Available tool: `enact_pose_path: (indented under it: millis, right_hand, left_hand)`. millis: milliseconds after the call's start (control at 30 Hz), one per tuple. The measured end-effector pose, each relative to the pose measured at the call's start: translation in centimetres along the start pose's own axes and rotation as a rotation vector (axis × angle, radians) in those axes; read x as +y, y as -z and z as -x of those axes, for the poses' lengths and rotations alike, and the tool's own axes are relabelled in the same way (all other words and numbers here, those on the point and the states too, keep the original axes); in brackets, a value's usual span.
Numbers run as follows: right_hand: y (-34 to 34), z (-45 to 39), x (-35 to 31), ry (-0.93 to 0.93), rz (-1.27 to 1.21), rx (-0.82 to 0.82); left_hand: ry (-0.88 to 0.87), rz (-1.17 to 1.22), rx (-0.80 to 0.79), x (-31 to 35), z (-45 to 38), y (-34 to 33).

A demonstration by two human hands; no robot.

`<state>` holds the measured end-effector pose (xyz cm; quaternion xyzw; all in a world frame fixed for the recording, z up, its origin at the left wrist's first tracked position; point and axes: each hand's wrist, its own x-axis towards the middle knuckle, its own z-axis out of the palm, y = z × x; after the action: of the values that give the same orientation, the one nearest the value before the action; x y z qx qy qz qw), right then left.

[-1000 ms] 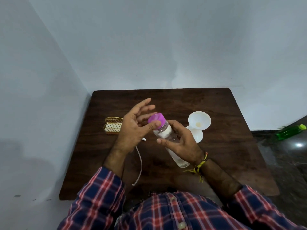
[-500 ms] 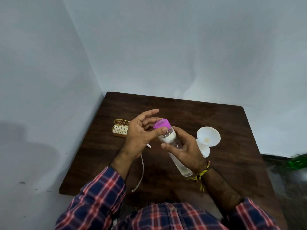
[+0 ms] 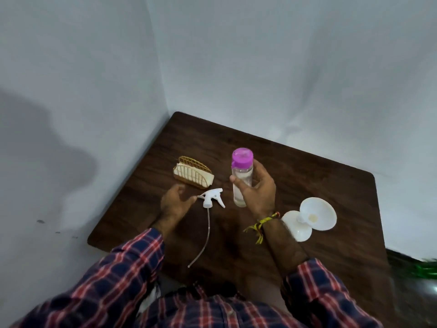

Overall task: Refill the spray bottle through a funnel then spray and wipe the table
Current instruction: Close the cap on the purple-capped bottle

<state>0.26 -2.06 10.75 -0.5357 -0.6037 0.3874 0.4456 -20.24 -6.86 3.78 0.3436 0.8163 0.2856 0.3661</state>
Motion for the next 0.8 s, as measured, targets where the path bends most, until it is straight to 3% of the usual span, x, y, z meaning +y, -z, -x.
enact_pose_path:
  millis: [100, 200, 500, 800]
  right_hand:
    - [-2.4, -3.5, 0.5, -0.052, 0.007, 0.042]
    - [-5.5, -7.5, 0.9, -0.081, 0.026, 0.099]
    - [-13.3, -18.8, 2.1, -0.108, 0.066, 0.144]
    - [-14.8, -21.5, 4.0, -0.143, 0.140, 0.146]
  left_hand:
    - [0.036, -0.472, -0.203, -3.1, -2.1, 0.6]
    - [-0.017, -0.638, -0.292, -4.3, -2.8, 0.4]
    - [0.059, -0.792, -0.429, -4.6, -5.8, 0.0]
    - [0.067, -0.788, -0.442, -4.6, -6.0, 0.1]
